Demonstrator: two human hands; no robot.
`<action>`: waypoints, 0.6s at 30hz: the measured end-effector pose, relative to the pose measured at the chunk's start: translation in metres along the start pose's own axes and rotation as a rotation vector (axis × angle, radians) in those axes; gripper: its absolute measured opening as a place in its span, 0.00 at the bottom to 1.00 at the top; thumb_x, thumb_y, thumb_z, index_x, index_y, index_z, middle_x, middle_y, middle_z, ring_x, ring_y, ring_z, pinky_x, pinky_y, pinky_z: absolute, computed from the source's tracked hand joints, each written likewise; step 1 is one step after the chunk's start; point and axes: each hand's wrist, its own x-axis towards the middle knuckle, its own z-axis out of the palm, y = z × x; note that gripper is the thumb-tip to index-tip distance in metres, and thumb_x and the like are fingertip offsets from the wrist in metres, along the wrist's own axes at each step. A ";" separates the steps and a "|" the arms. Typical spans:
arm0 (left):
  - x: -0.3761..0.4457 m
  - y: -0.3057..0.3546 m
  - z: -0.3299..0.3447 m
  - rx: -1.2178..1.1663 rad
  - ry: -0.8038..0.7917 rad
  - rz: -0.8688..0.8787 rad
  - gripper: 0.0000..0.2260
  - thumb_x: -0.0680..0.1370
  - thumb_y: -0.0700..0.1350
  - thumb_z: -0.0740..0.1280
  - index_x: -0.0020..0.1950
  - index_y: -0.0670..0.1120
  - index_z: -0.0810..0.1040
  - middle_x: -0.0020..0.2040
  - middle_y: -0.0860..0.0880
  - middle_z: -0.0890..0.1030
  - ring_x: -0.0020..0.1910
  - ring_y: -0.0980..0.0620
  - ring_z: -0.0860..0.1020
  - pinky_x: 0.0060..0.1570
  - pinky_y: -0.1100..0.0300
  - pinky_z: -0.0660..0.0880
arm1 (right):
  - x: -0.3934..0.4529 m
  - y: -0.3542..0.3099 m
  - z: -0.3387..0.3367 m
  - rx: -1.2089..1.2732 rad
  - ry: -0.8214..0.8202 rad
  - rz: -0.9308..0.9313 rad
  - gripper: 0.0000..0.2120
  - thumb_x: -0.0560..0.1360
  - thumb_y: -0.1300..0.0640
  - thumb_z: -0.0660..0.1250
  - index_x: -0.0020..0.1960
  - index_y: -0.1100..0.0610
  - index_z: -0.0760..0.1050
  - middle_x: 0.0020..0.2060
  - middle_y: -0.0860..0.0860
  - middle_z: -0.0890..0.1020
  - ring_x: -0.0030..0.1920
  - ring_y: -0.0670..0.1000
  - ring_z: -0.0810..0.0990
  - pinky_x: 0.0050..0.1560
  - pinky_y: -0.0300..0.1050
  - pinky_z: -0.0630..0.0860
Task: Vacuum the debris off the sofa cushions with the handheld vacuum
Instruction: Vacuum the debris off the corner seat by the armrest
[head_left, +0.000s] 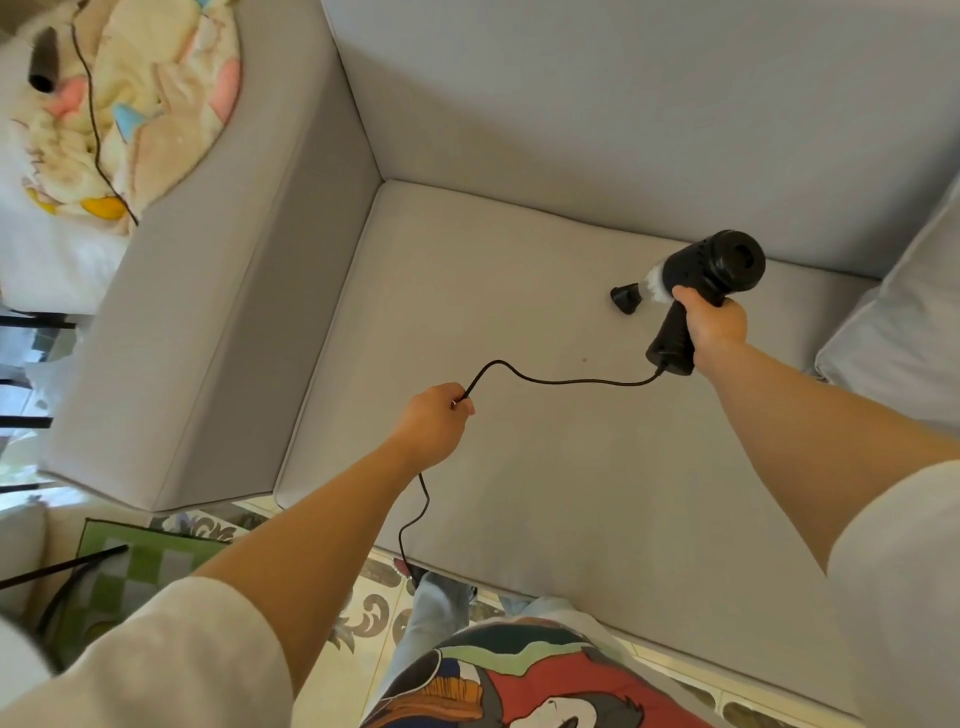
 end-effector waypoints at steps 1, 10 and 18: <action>0.000 0.000 0.001 0.001 -0.002 0.001 0.12 0.80 0.42 0.54 0.52 0.42 0.76 0.38 0.49 0.73 0.43 0.47 0.72 0.33 0.64 0.65 | 0.001 0.000 -0.002 -0.015 -0.010 0.002 0.22 0.71 0.52 0.69 0.61 0.57 0.71 0.54 0.55 0.80 0.47 0.53 0.77 0.51 0.49 0.73; -0.002 0.000 0.005 -0.002 -0.020 0.009 0.11 0.80 0.42 0.54 0.51 0.43 0.76 0.39 0.49 0.73 0.42 0.48 0.72 0.33 0.64 0.65 | -0.003 0.007 -0.005 -0.113 -0.048 -0.028 0.23 0.70 0.51 0.69 0.62 0.59 0.71 0.51 0.57 0.79 0.52 0.57 0.79 0.53 0.50 0.75; -0.004 -0.005 0.003 0.027 -0.011 -0.006 0.13 0.80 0.42 0.54 0.55 0.42 0.77 0.38 0.49 0.73 0.41 0.48 0.71 0.33 0.64 0.65 | -0.006 0.010 -0.005 -0.146 -0.066 -0.032 0.23 0.70 0.52 0.69 0.62 0.60 0.71 0.53 0.57 0.79 0.51 0.57 0.78 0.53 0.51 0.75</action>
